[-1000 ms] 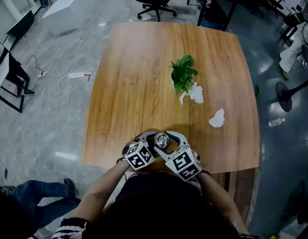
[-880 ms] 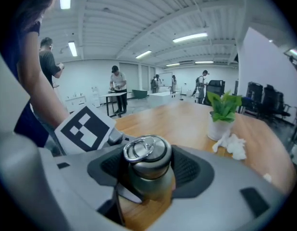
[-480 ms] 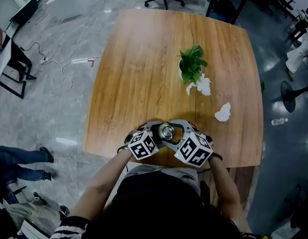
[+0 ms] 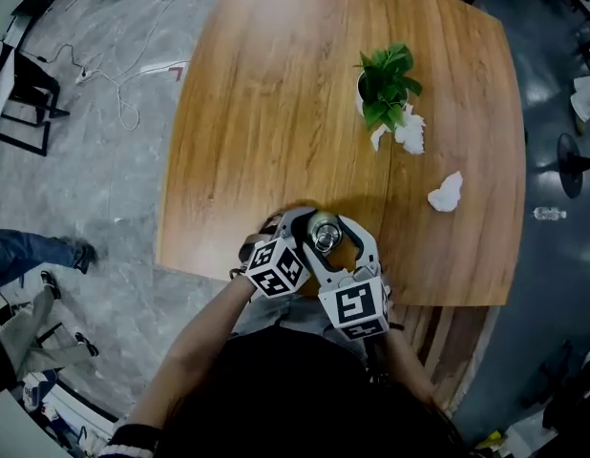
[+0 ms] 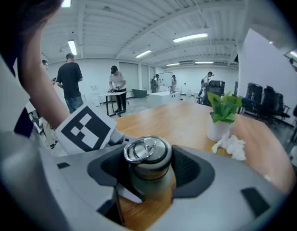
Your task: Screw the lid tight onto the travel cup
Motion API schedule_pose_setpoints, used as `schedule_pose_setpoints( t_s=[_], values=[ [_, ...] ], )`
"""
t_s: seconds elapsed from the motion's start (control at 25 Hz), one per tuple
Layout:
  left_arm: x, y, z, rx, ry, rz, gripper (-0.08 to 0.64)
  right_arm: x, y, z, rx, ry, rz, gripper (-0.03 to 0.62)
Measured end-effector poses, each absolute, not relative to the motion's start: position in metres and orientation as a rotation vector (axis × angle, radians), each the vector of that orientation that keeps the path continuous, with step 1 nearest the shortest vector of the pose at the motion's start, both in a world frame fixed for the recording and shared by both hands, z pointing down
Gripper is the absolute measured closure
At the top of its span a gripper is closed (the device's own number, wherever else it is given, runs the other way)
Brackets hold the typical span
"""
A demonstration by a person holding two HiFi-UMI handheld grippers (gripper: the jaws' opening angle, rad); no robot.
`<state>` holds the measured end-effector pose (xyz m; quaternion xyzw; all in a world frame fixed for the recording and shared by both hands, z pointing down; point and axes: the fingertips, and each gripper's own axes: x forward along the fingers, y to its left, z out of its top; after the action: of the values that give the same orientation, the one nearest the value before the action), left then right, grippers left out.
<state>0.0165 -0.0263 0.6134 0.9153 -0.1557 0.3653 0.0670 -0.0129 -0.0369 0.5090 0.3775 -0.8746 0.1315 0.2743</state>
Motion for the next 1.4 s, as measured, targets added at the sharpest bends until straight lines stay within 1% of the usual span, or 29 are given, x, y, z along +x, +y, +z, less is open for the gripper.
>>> schedule_pose_setpoints(
  t_s=[0.12,0.28,0.44,0.52,0.8,0.88,1.08,1.16,1.24,1.4],
  values=[
    [0.018,-0.027,0.614,2.757,-0.427,1.105,0.204,-0.011,-0.03,0.509,0.786,-2.388,0.402,0.322],
    [0.019,-0.026,0.615,2.75,-0.411,1.106,0.204,-0.004,-0.025,0.513,0.459,-2.311,0.176,0.322],
    [0.018,-0.025,0.616,2.74,-0.413,1.11,0.204,-0.011,-0.024,0.505,0.351,-2.372,0.071,0.324],
    [0.019,-0.025,0.617,2.743,-0.428,1.11,0.204,-0.011,-0.025,0.503,0.405,-2.412,0.069,0.324],
    [0.018,-0.026,0.617,2.747,-0.456,1.114,0.204,-0.01,-0.033,0.5,0.858,-2.398,0.132,0.327],
    [0.018,-0.025,0.616,2.747,-0.44,1.118,0.204,-0.008,-0.031,0.501,0.842,-2.406,0.146,0.325],
    [0.019,-0.024,0.616,2.755,-0.368,1.123,0.204,-0.011,-0.029,0.507,0.539,-2.426,0.134,0.325],
    [0.018,-0.024,0.617,2.749,-0.353,1.119,0.204,-0.016,-0.03,0.507,0.518,-2.441,0.151,0.325],
    [0.018,-0.024,0.617,2.743,-0.367,1.113,0.204,-0.019,-0.032,0.506,0.598,-2.439,0.165,0.325],
    [0.017,-0.025,0.617,2.746,-0.424,1.125,0.204,-0.011,-0.034,0.507,0.921,-2.378,0.246,0.325]
  ],
)
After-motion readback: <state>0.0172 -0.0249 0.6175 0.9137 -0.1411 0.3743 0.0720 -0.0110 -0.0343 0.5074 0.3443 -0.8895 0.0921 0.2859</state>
